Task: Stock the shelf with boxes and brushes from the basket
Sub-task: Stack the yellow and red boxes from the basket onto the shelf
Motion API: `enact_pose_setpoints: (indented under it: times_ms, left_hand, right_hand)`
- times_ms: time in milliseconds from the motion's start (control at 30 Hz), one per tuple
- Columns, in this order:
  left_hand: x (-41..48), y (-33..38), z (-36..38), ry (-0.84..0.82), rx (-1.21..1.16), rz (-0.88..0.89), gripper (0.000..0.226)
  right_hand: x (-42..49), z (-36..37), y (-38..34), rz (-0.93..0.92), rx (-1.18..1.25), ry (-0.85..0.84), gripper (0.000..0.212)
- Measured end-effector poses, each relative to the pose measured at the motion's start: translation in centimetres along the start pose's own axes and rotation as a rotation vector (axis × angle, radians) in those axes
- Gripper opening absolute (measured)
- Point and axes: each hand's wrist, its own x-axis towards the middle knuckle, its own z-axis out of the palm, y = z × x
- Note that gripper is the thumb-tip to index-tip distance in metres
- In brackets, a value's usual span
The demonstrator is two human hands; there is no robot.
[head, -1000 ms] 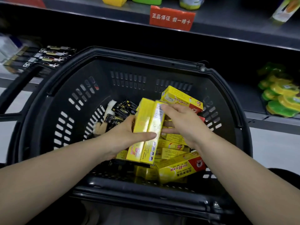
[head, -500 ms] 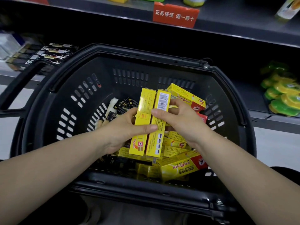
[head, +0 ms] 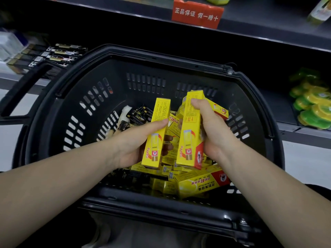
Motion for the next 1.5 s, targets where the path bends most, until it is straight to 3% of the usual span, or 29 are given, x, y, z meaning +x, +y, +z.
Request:
enact_pose_setpoints:
  times_ms: [167, 267, 333, 400, 467, 500, 567, 733, 900, 1133, 1233, 1267, 1367, 1400, 1500]
  left_hand:
    - [-0.1, 0.0, 0.1, -0.069, -0.031, 0.02, 0.044]
    - [0.1, -0.3, 0.1, -0.08, -0.001, 0.078, 0.049]
    - [0.3, -0.5, 0.0, -0.056, 0.063, 0.093, 0.058]
    - [0.6, -0.7, -0.3, -0.016, 0.095, 0.088, 0.058]
    - [0.9, -0.8, -0.6, 0.022, 0.109, 0.081, 0.047]
    - [1.0, -0.9, -0.7, 0.038, 0.118, 0.073, 0.042]
    - [1.3, -1.0, -1.0, 0.051, 0.124, 0.053, 0.039]
    - [1.4, -0.9, -1.1, 0.049, 0.117, 0.017, 0.033]
    - [1.3, -0.9, -1.3, 0.09, 0.098, 0.02, 0.035]
    - [1.1, -0.4, -1.1, 0.153, -0.05, 0.051, 0.027]
    - [0.9, -0.4, -0.5, 0.1, -0.07, 0.071, 0.042]
    - [0.8, -0.5, -0.4, 0.091, -0.075, 0.077, 0.05]
    - [0.4, -0.5, -0.5, 0.071, -0.084, 0.107, 0.053]
    - [0.2, -0.3, -0.6, 0.06, -0.081, 0.115, 0.051]
    - [-0.4, 0.5, -1.1, 0.06, -0.021, 0.164, 0.052]
  right_hand:
    - [0.4, 0.3, 0.8, -0.003, -0.207, -0.023, 0.037]
    - [0.4, 0.3, 1.4, -0.028, -0.439, -0.025, 0.062]
    - [-0.1, -0.3, 0.1, -0.094, -0.782, -0.086, 0.071]
    - [-0.4, -2.0, -1.7, -0.113, -1.362, -0.178, 0.073]
    - [-0.5, -3.8, -2.5, 0.045, -1.849, -0.291, 0.057]
    - [-0.6, -4.4, -2.3, 0.174, -1.967, -0.359, 0.052]
    - [-0.8, -4.7, -0.9, 0.347, -2.061, -0.479, 0.054]
    - [0.2, -4.1, 1.3, 0.254, -2.221, -0.543, 0.049]
    - [0.1, -5.7, -0.7, 0.226, -1.972, -0.517, 0.034]
    - [-0.8, -5.1, -3.0, -0.051, -1.215, -0.019, 0.037]
    - [-1.1, -2.1, 0.2, -0.087, -0.964, -0.04, 0.029]
    - [-1.3, -1.3, 1.1, -0.061, -0.864, -0.073, 0.035]
    - [-1.5, 0.1, 1.9, 0.034, -0.591, -0.064, 0.079]
    - [-1.5, 0.2, 1.8, 0.054, -0.502, -0.061, 0.077]
    - [-1.6, 0.1, 1.1, 0.012, -0.358, -0.055, 0.038]
